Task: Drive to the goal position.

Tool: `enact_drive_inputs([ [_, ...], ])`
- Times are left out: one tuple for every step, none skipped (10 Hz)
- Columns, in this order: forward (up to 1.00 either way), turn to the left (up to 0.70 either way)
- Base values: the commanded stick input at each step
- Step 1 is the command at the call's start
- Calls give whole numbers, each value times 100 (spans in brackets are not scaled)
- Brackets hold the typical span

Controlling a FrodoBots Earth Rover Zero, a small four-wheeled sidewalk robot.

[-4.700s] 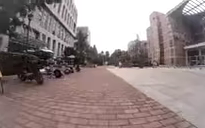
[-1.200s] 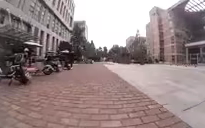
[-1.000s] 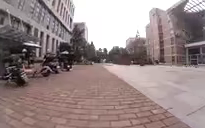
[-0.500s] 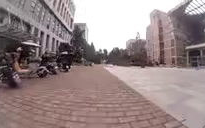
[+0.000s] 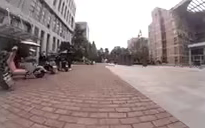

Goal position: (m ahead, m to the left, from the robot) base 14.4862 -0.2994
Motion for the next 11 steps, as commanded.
enact_drive_inputs([
  [70, 0],
  [70, 0],
  [70, 0],
  [70, 0],
  [70, 0],
  [70, 0],
  [70, 0],
  [70, 0],
  [70, 0],
  [70, 0],
  [70, 0],
])
